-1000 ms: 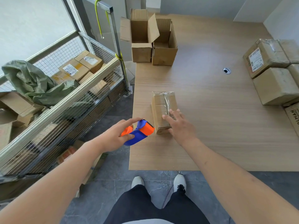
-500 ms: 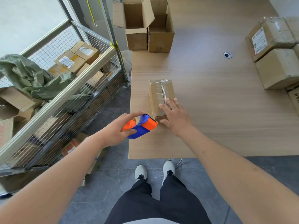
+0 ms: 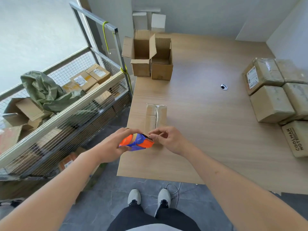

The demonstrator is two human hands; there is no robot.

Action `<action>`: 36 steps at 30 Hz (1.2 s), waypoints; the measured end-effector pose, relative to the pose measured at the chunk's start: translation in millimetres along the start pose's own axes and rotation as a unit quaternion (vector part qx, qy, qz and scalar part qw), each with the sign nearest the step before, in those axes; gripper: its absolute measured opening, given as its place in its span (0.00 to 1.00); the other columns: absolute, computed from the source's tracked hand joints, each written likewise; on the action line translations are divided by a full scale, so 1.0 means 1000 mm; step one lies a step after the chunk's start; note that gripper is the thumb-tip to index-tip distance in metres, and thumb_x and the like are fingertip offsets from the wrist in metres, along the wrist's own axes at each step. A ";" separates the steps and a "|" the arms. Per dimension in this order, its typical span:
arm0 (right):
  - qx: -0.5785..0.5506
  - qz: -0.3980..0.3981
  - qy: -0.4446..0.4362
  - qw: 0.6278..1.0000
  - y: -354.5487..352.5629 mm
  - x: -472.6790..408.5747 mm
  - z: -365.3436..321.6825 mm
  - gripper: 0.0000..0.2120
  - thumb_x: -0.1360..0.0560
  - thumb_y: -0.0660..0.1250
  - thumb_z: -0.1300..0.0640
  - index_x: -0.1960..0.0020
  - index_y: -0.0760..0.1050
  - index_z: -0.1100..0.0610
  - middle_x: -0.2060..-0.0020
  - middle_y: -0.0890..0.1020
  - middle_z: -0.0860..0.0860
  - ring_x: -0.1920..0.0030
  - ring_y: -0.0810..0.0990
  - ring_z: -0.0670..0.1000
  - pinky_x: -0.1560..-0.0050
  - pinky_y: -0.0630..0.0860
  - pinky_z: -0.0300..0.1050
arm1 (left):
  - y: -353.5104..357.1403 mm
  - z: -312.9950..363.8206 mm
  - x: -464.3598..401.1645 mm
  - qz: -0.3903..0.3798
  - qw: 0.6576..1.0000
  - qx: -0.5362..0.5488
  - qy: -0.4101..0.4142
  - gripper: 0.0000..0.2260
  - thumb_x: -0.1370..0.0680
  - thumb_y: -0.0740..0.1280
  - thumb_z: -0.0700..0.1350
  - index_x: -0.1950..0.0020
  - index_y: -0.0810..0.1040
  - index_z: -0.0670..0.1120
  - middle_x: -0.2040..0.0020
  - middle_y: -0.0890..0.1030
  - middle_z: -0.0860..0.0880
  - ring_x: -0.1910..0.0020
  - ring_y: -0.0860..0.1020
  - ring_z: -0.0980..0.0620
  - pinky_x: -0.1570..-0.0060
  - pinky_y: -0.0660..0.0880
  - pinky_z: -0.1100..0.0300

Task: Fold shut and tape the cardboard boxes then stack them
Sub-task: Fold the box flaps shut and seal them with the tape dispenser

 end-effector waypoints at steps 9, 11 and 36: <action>-0.022 -0.049 0.005 0.999 -0.028 0.003 -0.005 0.05 0.27 0.79 0.53 0.57 0.85 0.52 0.61 0.86 0.49 0.61 0.82 0.48 0.54 0.79 0.46 | 0.006 0.041 -0.003 0.001 0.999 -0.044 0.017 0.31 0.20 0.68 0.36 0.27 0.67 0.68 0.35 0.69 0.59 0.38 0.73 0.52 0.37 0.73 0.46; -0.034 -0.058 0.011 0.998 -0.031 0.004 -0.003 0.04 0.27 0.78 0.57 0.57 0.84 0.54 0.63 0.86 0.49 0.61 0.82 0.50 0.52 0.80 0.48 | 0.009 0.046 -0.005 -0.002 0.999 -0.049 0.021 0.31 0.20 0.68 0.36 0.27 0.67 0.68 0.36 0.70 0.59 0.38 0.73 0.54 0.37 0.72 0.48; -0.044 0.132 0.063 0.988 0.006 -0.013 0.006 0.02 0.25 0.75 0.65 0.55 0.86 0.63 0.66 0.85 0.52 0.66 0.81 0.47 0.58 0.80 0.46 | -0.016 -0.010 -0.035 -0.117 0.989 -0.074 0.051 0.32 0.17 0.65 0.45 0.26 0.58 0.78 0.39 0.72 0.59 0.40 0.73 0.57 0.37 0.70 0.56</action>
Point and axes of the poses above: each hand's wrist, its own x-axis away from the middle knuckle, its own y-axis out of the palm, z = x × y, the point moved 3 cm from there along -x, towards the middle knuckle
